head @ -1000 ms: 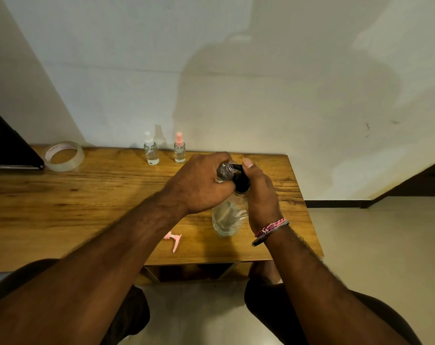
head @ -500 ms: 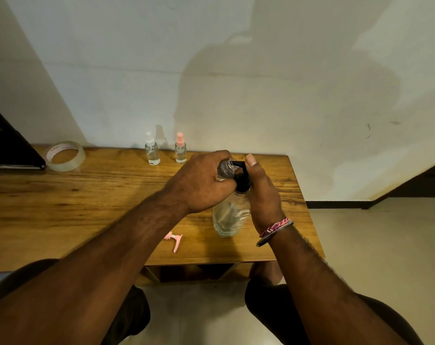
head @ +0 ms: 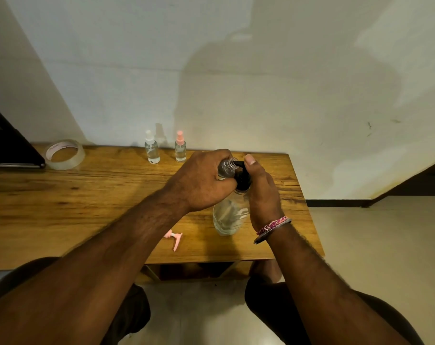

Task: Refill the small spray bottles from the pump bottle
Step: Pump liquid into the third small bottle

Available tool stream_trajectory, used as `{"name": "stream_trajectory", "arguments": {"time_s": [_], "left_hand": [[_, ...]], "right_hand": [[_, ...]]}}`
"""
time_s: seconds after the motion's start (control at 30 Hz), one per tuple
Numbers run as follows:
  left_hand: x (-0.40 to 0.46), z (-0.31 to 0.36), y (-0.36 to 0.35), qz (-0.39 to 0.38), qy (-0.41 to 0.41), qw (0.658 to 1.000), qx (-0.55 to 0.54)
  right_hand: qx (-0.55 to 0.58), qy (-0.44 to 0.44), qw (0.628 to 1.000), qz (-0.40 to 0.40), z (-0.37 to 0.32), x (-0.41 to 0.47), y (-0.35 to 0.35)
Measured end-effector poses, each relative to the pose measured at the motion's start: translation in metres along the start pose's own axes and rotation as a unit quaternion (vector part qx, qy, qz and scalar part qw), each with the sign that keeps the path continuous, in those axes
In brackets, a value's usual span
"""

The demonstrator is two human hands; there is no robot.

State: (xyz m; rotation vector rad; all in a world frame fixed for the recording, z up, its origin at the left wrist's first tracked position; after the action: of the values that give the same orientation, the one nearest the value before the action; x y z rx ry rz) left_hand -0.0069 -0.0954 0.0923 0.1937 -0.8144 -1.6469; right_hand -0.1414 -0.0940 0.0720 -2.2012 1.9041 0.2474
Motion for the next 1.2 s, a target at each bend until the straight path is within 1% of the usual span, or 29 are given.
{"name": "stream_trajectory", "arguments": {"time_s": [0.37,0.43,0.57,0.67,0.77,1.0,1.2], "left_hand": [[-0.002,-0.003,-0.001,-0.005,0.014,1.000,-0.006],[-0.003,-0.002,0.000,-0.004,0.011,1.000,-0.005],[-0.003,0.000,0.001,0.003,0.012,1.000,-0.017],[-0.004,0.000,0.001,0.007,0.015,1.000,-0.020],[-0.004,0.001,0.002,0.004,0.010,1.000,-0.014],[-0.003,0.001,0.002,0.007,0.010,1.000,-0.013],[-0.003,0.002,0.002,0.002,0.012,1.000,-0.010]], "right_hand": [[0.004,0.003,1.000,0.022,0.000,-0.001,0.001],[-0.002,0.004,1.000,0.011,0.000,-0.002,0.001],[-0.017,-0.023,1.000,-0.004,-0.004,-0.004,0.001],[-0.034,-0.025,0.999,-0.027,-0.009,-0.004,0.002],[-0.042,-0.028,0.998,-0.034,-0.011,-0.003,0.002],[0.002,-0.016,0.999,-0.039,-0.002,0.000,0.002],[0.013,-0.016,0.999,-0.027,0.000,-0.001,0.001]]}}
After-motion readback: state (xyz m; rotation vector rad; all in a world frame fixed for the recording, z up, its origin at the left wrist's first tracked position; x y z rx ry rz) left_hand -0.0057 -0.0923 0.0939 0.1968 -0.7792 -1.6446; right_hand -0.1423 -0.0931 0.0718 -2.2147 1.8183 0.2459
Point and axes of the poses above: each hand's wrist, its own x-axis towards the middle knuckle, its own y-axis out of the back of the hand, z = x × y, the point moved 4 cm from there along x, towards the middle knuckle, and after that the axes turned 11 degrees about -y, right-handed, at the moved point
